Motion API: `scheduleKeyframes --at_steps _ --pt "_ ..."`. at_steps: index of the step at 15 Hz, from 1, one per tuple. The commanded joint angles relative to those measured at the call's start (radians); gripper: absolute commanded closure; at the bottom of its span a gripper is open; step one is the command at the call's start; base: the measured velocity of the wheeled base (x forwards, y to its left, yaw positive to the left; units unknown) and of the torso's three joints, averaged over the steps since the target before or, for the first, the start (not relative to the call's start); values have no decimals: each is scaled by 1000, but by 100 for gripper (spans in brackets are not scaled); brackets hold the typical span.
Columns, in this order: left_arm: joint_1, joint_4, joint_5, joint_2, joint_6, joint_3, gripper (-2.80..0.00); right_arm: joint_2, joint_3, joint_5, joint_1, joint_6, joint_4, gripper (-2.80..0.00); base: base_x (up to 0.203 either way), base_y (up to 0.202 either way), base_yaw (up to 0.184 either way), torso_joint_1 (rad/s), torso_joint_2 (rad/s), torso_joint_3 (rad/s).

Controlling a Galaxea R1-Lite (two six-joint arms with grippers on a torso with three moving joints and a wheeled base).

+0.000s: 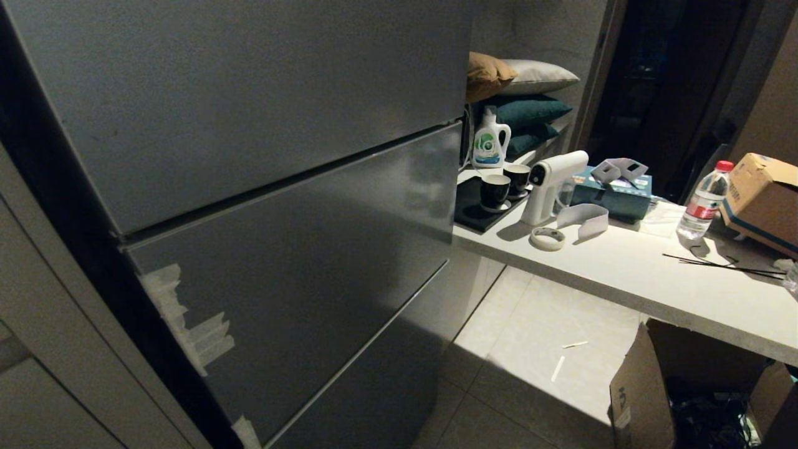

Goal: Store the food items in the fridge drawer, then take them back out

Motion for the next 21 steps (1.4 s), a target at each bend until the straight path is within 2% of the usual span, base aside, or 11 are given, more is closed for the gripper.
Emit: scheduleKeyframes --at_steps 1,4,8,10,11,14,21 --pt "-2 -8 -33 125 -27 -85 0 1 31 0 -1 0 -1 0 0 0 0 0 0 0" --pt "-23 -89 -82 427 -66 -139 0 1 31 0 0 0 -1 0 0 0 0 0 0 0" --pt "-41 -402 -112 819 -88 -174 0 1 31 0 -1 0 -1 0 0 0 0 0 0 0" --pt "-45 -580 -84 951 -93 -193 0 1 31 0 0 0 -1 0 0 0 0 0 0 0" --pt "-46 -658 -36 987 -94 -210 0 1 31 0 -1 0 -1 0 0 0 0 0 0 0" --pt "-47 -678 52 1015 -94 -244 0 1 31 0 0 0 -1 0 0 0 0 0 0 0" --pt "-67 -677 61 1021 -92 -250 0 1 31 0 -1 2 -1 0 0 0 0 0 0 0"
